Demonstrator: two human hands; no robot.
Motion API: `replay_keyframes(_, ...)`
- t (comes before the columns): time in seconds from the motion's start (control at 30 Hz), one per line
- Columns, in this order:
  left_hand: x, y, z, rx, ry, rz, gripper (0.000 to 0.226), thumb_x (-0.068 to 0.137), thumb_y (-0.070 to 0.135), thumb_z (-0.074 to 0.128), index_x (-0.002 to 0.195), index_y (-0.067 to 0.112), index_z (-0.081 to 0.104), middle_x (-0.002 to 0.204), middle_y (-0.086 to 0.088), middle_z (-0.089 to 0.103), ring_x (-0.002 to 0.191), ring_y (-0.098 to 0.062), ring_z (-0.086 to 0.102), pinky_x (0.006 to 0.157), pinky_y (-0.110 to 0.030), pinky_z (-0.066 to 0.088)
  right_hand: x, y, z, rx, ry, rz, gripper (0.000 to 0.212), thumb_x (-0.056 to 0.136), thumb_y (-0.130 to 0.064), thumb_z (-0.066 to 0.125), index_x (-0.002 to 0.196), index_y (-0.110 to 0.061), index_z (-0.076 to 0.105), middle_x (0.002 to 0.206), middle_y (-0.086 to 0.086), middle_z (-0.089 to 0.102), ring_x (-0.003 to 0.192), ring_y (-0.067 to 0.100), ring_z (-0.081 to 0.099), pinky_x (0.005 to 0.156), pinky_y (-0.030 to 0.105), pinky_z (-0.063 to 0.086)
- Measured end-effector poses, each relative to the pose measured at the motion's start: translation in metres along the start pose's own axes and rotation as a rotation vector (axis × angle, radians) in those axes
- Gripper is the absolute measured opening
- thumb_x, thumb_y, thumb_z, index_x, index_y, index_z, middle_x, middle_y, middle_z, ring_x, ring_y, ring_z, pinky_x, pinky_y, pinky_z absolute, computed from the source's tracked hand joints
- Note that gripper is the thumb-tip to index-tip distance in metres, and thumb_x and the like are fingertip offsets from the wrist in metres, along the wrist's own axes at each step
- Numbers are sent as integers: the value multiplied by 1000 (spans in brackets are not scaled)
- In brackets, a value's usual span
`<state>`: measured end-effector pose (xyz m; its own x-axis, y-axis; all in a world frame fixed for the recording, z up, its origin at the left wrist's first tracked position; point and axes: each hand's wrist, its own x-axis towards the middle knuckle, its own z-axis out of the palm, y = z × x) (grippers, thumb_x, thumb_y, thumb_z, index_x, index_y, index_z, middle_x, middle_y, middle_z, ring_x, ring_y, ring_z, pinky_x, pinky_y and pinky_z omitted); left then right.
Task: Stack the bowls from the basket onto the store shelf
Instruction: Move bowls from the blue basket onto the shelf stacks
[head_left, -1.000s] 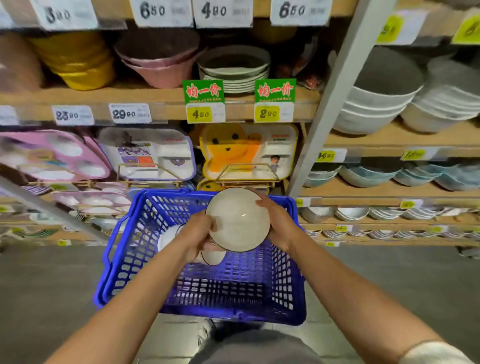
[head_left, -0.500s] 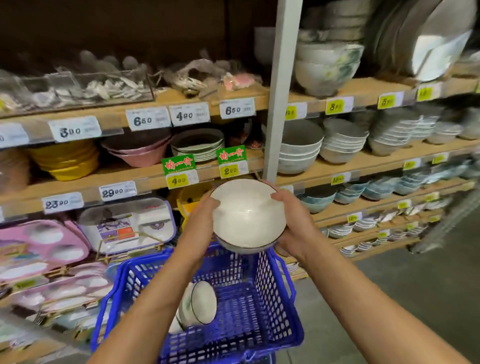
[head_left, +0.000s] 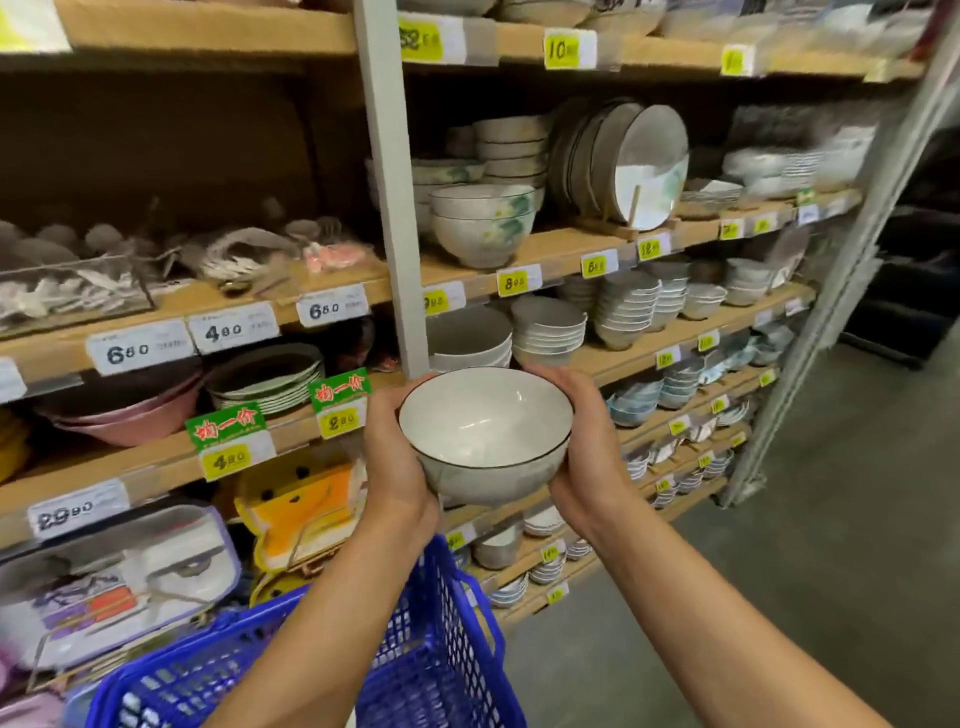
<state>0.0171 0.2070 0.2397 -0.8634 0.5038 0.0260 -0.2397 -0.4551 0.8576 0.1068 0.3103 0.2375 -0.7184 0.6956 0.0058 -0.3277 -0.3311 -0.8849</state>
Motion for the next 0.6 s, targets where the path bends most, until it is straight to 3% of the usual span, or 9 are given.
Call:
replay_keyframes(0.1, 7, -21, 46, -9, -54, -11, 37, 87, 28, 38, 88, 11, 71, 80, -3, 74, 71, -18, 70, 52, -19, 52, 11, -26, -36, 22, 55, -26, 27, 91, -35, 49, 88, -19, 71, 83, 1, 75, 73, 13, 71, 56, 23, 54)
replay_keyframes(0.23, 14, -48, 117, -33, -106, -45, 39, 83, 30, 41, 69, 18, 75, 74, -3, 74, 62, -16, 70, 49, -19, 52, 33, -70, -92, 25, 104, -41, 26, 89, -36, 51, 87, -20, 71, 84, 1, 75, 74, 17, 71, 57, 26, 52)
replay_keyframes(0.33, 25, -67, 167, -43, -97, -80, 35, 83, 30, 40, 83, 14, 71, 77, -3, 74, 63, -17, 70, 49, -21, 53, 53, -104, -130, -18, 127, -55, 28, 90, -40, 50, 94, -20, 70, 84, 0, 75, 77, 19, 70, 63, 32, 52)
replay_keyframes(0.4, 31, -75, 195, -50, -95, -96, 35, 84, 31, 39, 85, 14, 70, 79, -4, 74, 63, -18, 70, 50, -22, 54, 67, -123, -150, -30, 135, -56, 30, 90, -41, 50, 98, -21, 71, 81, -1, 75, 73, 18, 70, 58, 29, 51)
replay_keyframes(0.47, 39, -83, 218, -33, -93, -84, 39, 84, 29, 37, 81, 14, 72, 82, -6, 74, 69, -21, 70, 56, -24, 55, 80, -139, -165, -32, 131, -48, 31, 89, -41, 51, 99, -20, 71, 81, 0, 74, 73, 18, 70, 57, 27, 49)
replay_keyframes(0.53, 46, -87, 236, 2, -73, -93, 40, 83, 26, 35, 90, 12, 72, 87, -9, 75, 79, -27, 69, 64, -30, 55, 95, -150, -176, -36, 124, -55, 30, 89, -39, 52, 98, -18, 72, 81, 0, 74, 74, 18, 69, 60, 29, 49)
replay_keyframes(0.6, 56, -89, 250, 21, -33, -122, 40, 82, 22, 36, 101, 12, 69, 86, -8, 75, 80, -30, 67, 59, -32, 57, 111, -158, -186, -31, 100, -68, 29, 90, -37, 50, 95, -19, 72, 78, -3, 75, 70, 15, 70, 62, 30, 49)
